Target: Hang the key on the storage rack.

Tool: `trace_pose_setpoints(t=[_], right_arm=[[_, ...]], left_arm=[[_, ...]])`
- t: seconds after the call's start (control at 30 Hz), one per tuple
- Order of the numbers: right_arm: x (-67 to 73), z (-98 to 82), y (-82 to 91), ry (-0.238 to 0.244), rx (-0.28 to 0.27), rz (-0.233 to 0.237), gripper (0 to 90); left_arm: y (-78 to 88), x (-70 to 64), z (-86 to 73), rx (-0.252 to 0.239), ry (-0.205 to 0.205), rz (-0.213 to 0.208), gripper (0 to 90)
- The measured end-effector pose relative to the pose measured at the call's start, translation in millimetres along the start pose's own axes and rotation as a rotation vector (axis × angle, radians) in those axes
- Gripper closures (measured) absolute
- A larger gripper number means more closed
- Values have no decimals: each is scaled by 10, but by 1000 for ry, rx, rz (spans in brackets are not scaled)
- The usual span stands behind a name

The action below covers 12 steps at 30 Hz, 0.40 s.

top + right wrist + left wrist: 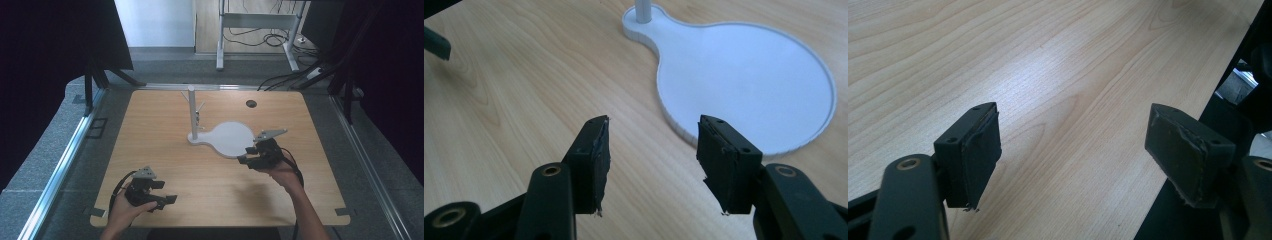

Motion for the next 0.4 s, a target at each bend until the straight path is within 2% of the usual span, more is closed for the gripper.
trace_pose_setpoints(t=[0.1, 0.23, 0.33, 0.4], right_arm=[[-4, -123, -8, 11, -5, -24, 470], [34, -200, -5, 5, -33, -26, 462], [86, -223, 17, -22, -99, 1, 460], [94, -239, 14, 0, -76, -15, 437]], left_arm=[[-1, 3, -1, 0, 0, 1, 227], [-11, 8, -2, 4, 1, 2, 227], [-31, 19, 3, 4, 7, 4, 227], [-41, 18, 5, 6, 5, -3, 227]])
Point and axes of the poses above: each handheld gripper's, and its own axes: y roughly backward along the jaws, z roughly out of its top, x roughly to its left, the point moved 7 cm from there along -y, roughly forward along the jaws, and after that the axes turned 7 degrees about -y, right-handed, at the moved point
